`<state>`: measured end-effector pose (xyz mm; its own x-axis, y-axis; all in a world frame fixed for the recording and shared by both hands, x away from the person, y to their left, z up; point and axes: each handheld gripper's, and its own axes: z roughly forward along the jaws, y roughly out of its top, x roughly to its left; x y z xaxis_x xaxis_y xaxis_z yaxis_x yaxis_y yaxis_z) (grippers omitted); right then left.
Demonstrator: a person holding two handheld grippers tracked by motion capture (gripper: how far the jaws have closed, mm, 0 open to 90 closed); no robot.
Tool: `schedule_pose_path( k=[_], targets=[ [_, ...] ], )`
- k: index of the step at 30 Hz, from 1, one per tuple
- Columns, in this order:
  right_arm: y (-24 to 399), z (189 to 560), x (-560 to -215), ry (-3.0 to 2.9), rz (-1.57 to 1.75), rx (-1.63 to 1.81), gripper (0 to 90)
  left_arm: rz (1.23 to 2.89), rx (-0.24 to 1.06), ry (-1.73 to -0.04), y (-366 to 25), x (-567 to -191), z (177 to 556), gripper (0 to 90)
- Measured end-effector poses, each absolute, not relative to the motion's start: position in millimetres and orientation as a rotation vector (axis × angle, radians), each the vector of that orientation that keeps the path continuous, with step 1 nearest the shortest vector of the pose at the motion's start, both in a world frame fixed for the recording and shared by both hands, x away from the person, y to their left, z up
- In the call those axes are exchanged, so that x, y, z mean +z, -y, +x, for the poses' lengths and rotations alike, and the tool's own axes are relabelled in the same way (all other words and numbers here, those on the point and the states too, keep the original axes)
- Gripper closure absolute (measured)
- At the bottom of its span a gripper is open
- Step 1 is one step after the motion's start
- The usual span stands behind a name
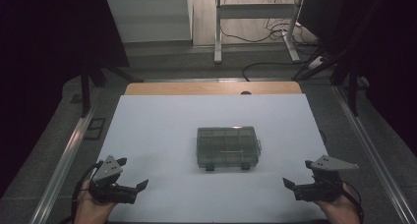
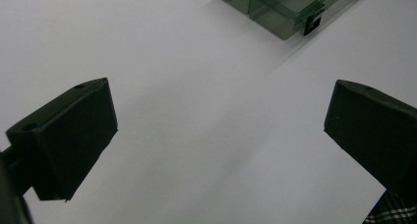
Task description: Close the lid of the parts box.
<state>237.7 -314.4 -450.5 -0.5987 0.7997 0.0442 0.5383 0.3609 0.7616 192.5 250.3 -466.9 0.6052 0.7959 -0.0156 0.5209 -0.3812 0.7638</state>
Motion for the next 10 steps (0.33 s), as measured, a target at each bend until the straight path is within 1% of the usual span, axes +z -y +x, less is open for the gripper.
schedule_pose_path(
  k=[10],
  targets=[
    [319.1,240.0,-451.5,-2.263,1.245,1.107,0.3,2.099,0.454,-1.037,-249.2,-471.2,193.0,0.0]
  ],
)
